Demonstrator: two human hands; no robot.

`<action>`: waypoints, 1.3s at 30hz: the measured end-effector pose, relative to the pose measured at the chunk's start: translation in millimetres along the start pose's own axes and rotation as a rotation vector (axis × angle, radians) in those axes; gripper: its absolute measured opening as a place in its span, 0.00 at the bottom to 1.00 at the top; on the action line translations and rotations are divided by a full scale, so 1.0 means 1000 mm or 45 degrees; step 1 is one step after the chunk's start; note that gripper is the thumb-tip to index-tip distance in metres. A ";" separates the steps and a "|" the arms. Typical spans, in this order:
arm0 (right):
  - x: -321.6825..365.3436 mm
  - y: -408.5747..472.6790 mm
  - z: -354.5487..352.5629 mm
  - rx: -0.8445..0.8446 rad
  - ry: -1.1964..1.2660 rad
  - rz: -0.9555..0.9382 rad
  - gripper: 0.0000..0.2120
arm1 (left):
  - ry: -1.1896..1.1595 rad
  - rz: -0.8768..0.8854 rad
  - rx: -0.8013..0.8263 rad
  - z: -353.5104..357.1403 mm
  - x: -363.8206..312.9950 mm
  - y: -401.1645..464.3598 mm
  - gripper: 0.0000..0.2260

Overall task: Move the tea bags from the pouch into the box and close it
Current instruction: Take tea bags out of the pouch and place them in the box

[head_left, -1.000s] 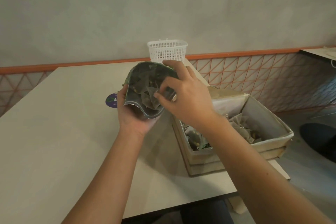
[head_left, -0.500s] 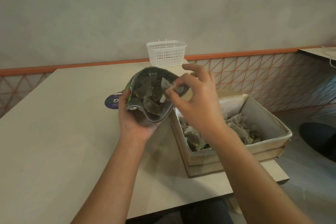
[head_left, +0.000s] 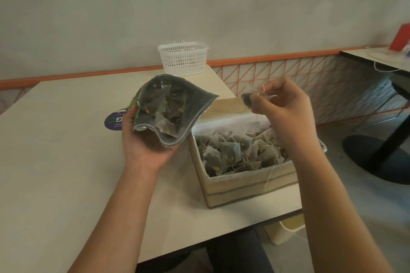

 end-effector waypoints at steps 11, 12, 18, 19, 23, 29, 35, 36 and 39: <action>-0.055 0.005 0.006 0.377 -0.687 0.329 0.11 | 0.067 0.036 0.006 0.009 0.001 -0.005 0.20; -0.056 0.004 0.009 0.419 -0.711 0.341 0.12 | 0.066 0.031 0.007 0.009 0.000 -0.005 0.20; -0.051 0.002 0.013 0.398 -0.800 0.357 0.20 | 0.027 -0.010 0.006 0.009 0.000 -0.009 0.20; -0.049 0.001 0.015 0.398 -0.829 0.344 0.20 | 0.024 -0.016 0.010 0.010 0.000 -0.010 0.21; -0.015 -0.001 0.027 0.301 -0.946 0.115 0.16 | 0.021 -0.023 0.008 0.007 -0.003 -0.011 0.22; 0.053 -0.016 0.094 0.386 -0.643 -0.303 0.04 | 0.028 -0.027 -0.080 0.002 -0.005 -0.015 0.23; 0.047 -0.015 0.177 0.652 -1.181 -0.520 0.19 | 0.075 0.007 -0.196 0.005 -0.005 -0.022 0.21; 0.042 -0.012 0.183 0.684 -1.259 -0.477 0.22 | 0.078 0.010 -0.209 0.004 -0.006 -0.023 0.20; 0.032 -0.006 0.190 0.775 -1.340 -0.358 0.24 | 0.092 0.008 -0.200 0.006 -0.006 -0.022 0.21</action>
Point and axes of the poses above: each hand's wrist, its own y-axis towards the middle knuckle, its own z-axis out of the palm, x = y × z, the point moved 8 cm from there along y, towards the middle knuckle, and after that the axes turned 12 degrees about x, right-handed, at the moved point
